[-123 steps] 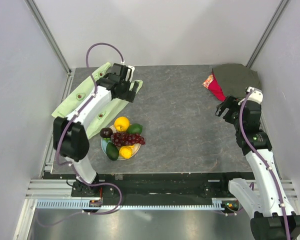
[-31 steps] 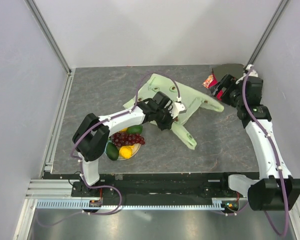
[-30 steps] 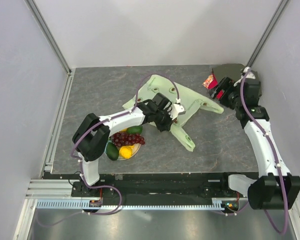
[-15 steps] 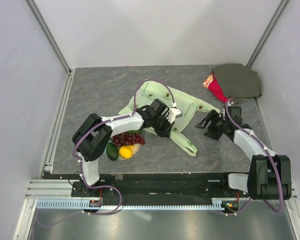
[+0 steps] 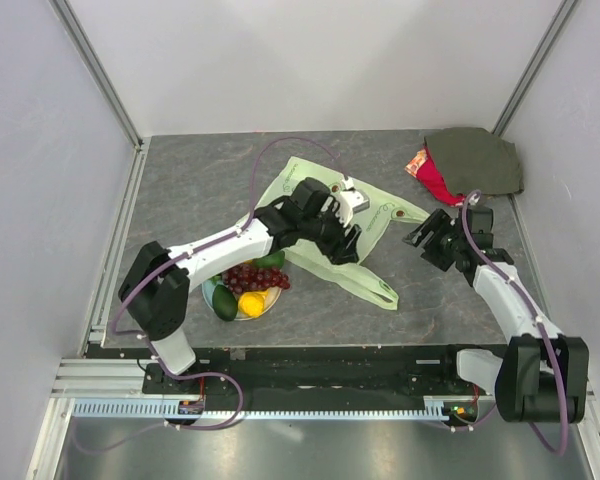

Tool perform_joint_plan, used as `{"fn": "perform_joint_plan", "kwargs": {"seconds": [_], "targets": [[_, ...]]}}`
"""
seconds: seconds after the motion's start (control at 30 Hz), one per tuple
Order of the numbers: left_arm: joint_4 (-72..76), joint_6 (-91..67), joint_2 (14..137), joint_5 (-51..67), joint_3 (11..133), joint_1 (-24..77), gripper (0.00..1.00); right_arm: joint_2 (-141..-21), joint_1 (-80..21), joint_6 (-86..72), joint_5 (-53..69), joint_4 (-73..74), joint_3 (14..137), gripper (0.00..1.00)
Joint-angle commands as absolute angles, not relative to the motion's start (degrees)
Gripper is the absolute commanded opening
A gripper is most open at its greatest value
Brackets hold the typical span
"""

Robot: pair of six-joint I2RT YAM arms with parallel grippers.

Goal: Place the fruits into the plastic bag

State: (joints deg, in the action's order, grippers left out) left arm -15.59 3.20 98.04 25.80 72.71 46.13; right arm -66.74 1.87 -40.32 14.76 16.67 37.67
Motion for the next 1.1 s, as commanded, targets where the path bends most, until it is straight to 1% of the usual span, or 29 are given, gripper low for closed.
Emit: {"fn": "perform_joint_plan", "kwargs": {"seconds": [0.0,0.03,0.1,0.13,0.2,0.27,0.43,0.8,0.9,0.93,1.0,1.03,1.07], "targets": [[-12.56,-2.46,101.50,20.59,81.80,48.51,0.67,-62.06,2.29,-39.73,8.80,18.98,41.04,0.77],[-14.13,-2.37,104.99,16.65,83.39,49.04,0.67,-61.70,2.29,-39.47,8.53,19.85,41.65,0.77],[-16.77,-0.89,109.14,12.94,88.73,50.88,0.68,-60.56,2.29,-39.38,7.91,20.74,42.10,0.77],[-19.83,-0.44,113.95,9.44,90.68,51.50,0.68,-60.03,2.29,-39.37,7.56,21.26,42.10,0.77],[-22.75,-0.17,118.10,3.64,95.07,53.08,0.68,-58.80,2.29,-39.64,7.21,21.71,42.10,0.77],[-24.51,-0.18,121.81,1.68,96.41,54.14,0.69,-57.75,2.29,-39.90,6.77,22.59,42.01,0.77],[-24.43,-0.70,123.40,-2.37,96.24,55.11,0.68,-55.02,2.37,-39.90,6.15,24.08,41.31,0.78],[-21.45,-0.09,123.22,-4.66,95.98,55.20,0.65,-54.14,2.29,-39.81,6.33,25.14,40.61,0.78],[-21.01,-0.09,123.75,-4.66,96.06,55.11,0.61,-54.23,2.29,-39.73,6.33,25.14,40.52,0.78],[-21.09,-0.17,123.92,-4.75,96.24,55.19,0.57,-54.32,2.29,-39.73,6.42,25.05,40.60,0.78],[-21.01,-0.09,124.19,-4.75,96.24,55.11,0.52,-54.49,2.29,-39.81,6.50,25.05,40.78,0.78],[-21.18,-0.17,124.54,-4.66,96.24,55.02,0.45,-54.49,2.29,-39.73,6.50,25.05,40.78,0.78],[-21.18,-0.09,124.63,-4.48,96.15,54.93,0.41,-54.49,2.29,-39.55,6.50,25.05,40.78,0.78]]}}
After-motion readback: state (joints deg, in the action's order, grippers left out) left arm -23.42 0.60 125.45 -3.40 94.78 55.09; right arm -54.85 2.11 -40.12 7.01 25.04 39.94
